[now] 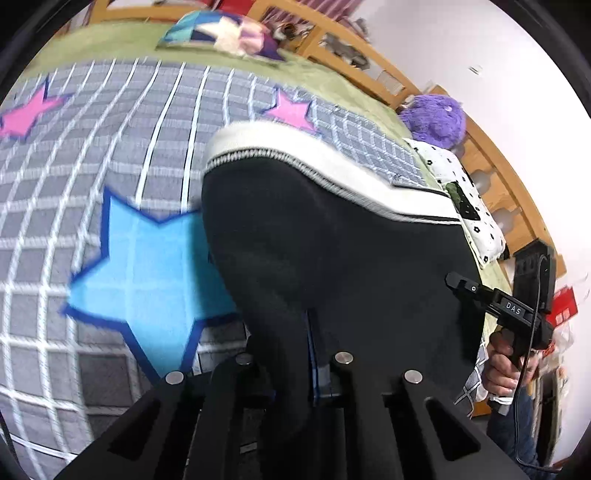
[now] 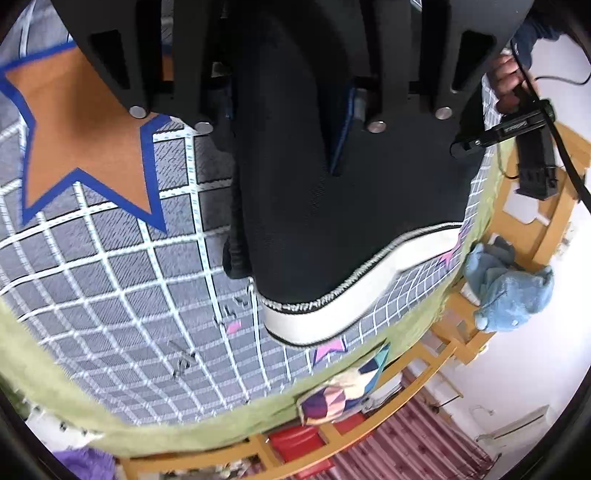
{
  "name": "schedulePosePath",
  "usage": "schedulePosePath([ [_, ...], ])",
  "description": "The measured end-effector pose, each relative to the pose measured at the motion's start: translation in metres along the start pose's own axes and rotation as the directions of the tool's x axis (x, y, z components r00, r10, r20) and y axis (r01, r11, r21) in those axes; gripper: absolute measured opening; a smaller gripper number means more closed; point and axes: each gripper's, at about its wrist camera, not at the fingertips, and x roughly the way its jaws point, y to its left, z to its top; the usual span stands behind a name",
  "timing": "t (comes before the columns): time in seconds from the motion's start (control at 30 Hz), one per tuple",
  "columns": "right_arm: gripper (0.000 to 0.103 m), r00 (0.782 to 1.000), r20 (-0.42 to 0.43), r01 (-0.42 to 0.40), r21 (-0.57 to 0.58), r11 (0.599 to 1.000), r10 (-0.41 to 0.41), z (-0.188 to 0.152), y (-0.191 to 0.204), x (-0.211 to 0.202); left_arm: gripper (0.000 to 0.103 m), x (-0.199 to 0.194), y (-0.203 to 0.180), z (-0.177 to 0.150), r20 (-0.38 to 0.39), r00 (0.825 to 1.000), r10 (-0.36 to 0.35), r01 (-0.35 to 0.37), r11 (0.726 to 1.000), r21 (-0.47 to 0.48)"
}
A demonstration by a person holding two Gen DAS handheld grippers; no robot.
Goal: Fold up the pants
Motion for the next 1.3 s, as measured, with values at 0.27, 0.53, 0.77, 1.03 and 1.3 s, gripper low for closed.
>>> schedulePosePath([
  [0.27, 0.03, 0.996, 0.091, -0.007, -0.005, 1.0, 0.007, -0.008, 0.085, -0.023, 0.011, -0.09, 0.035, 0.038, 0.101, 0.994, 0.035, -0.039, 0.998, 0.04],
  [0.53, 0.024, 0.988, 0.021, -0.155, -0.042, 0.987, 0.156, -0.011, 0.186, 0.056, 0.011, -0.143, 0.123, 0.049, 0.107, 0.974, 0.202, -0.203, 0.979, 0.004],
  [0.77, 0.037, 0.998, -0.025, -0.055, -0.098, 0.994, 0.053, -0.016, 0.188, 0.113, 0.032, -0.099, 0.187, 0.032, 0.018, 0.98, 0.197, -0.194, 0.975, -0.108],
  [1.03, 0.047, 0.989, 0.051, 0.143, -0.158, 0.977, -0.136, -0.022, 0.201, 0.084, 0.037, -0.124, 0.167, 0.011, 0.074, 0.937, 0.342, -0.341, 0.94, -0.025],
  [1.3, 0.047, 0.987, 0.156, 0.094, -0.361, 0.928, -0.039, -0.081, 0.251, 0.041, 0.043, -0.156, 0.132, -0.053, 0.153, 0.928, 0.34, -0.35, 0.936, 0.038],
])
